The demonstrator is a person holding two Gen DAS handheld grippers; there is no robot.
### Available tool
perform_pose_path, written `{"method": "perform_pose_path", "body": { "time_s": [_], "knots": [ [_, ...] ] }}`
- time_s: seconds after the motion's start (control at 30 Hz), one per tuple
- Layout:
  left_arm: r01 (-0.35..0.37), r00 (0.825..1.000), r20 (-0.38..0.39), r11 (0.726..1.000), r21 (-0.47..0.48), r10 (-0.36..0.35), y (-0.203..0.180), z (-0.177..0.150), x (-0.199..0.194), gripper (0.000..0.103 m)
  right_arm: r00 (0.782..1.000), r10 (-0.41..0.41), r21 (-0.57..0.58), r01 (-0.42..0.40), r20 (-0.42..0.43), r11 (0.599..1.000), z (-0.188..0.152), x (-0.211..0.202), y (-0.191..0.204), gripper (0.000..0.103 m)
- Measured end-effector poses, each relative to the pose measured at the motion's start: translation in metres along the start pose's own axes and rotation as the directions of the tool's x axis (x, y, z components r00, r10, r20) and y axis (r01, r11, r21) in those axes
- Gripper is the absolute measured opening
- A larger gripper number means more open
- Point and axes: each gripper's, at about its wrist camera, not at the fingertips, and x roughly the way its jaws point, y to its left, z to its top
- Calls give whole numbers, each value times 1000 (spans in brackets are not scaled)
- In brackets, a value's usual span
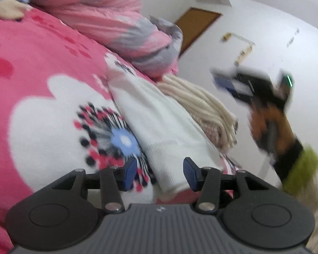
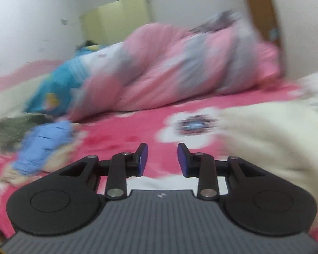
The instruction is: Fold clothes
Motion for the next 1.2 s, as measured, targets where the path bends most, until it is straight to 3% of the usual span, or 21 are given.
{"method": "perform_pose_path", "body": {
  "time_s": [0.1,0.27,0.33,0.37,0.47,0.53,0.63,0.73,0.83,0.87,0.9,1.03,1.1,1.2],
  "knots": [
    [-7,1000,19,999,39,7,-15,15,4,49,997,-38,-22,37,-61,999,-24,-20,-24,31],
    [-41,998,-37,988,151,48,-47,29,40,51,977,147,-2,-149,-155,989,-72,2,-32,29],
    [-114,986,-102,984,137,128,-44,22,55,49,967,82,-12,-88,-241,996,-92,20,-43,24],
    [-144,979,-124,981,131,161,-43,19,59,44,968,57,7,-57,-243,998,-96,16,-52,24],
    [-196,973,-105,975,105,206,-44,25,40,47,967,-19,66,36,-252,997,-109,4,-80,27],
    [-214,973,-63,971,108,221,-50,40,28,47,976,-35,94,56,-214,994,-106,-13,-90,27],
    [-183,982,-5,968,170,187,-70,70,32,50,995,-16,102,26,-98,994,-98,-37,-92,27],
    [-184,979,-36,948,261,200,-87,83,75,51,995,100,127,-97,-18,987,-93,-35,-82,27],
    [-216,949,-173,945,247,262,-72,70,121,48,981,178,111,-169,-75,979,-103,-11,-67,26],
    [-239,941,-181,939,248,287,-66,62,118,36,976,173,97,-161,-131,982,-111,-3,-63,25],
    [-263,931,-189,932,250,313,-60,54,115,35,971,146,78,-133,-190,988,-121,3,-62,25],
    [-336,905,-176,905,261,387,-58,50,77,45,973,150,129,-128,-175,983,-131,-25,-79,25],
    [-319,920,-135,903,288,368,-68,61,71,49,972,146,155,-118,-187,981,-120,-30,-86,26],
    [-273,946,-82,906,324,314,-84,78,78,51,980,157,117,-143,-120,983,-105,-36,-77,27]
  ]
}}
